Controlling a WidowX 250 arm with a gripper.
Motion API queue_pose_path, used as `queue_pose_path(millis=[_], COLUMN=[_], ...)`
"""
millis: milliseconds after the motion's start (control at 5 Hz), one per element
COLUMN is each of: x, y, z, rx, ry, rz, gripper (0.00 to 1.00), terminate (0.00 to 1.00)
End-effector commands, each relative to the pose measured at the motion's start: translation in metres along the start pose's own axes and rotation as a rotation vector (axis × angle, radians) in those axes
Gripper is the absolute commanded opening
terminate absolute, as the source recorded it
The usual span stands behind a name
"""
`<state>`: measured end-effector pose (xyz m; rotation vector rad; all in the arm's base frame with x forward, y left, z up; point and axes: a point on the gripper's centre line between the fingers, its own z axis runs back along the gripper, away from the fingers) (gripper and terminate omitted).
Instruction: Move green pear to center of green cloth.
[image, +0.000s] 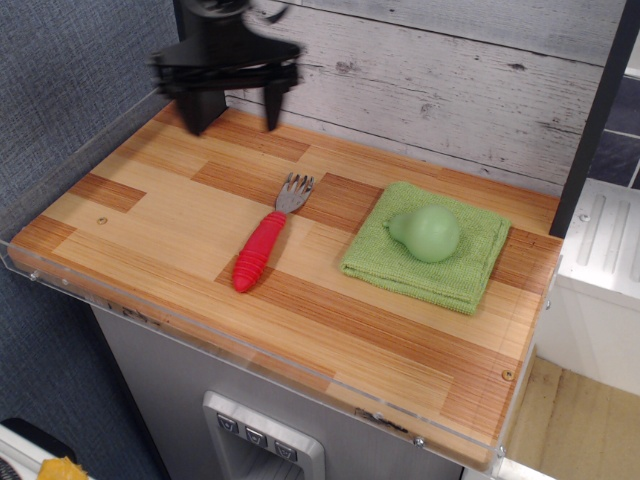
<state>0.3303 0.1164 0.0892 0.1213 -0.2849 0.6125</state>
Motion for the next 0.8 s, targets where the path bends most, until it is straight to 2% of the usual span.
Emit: queue_pose_path(millis=[0, 200, 400, 600], x=[0.038, 0.04, 0.033, 0.033], y=[0.046, 0.07, 0.083, 0.083], z=[-0.012, -0.015, -0.006, -0.006], rx=[-0.056, -0.069, -0.07, -0.07], ry=[0.03, 0.082, 0.066, 0.066], rz=[-0.193, -0.291, -0.401, -0.401], gripper=[1.0, 1.0, 1.0, 1.0], terminate=[0.0, 0.0, 0.0, 1.0])
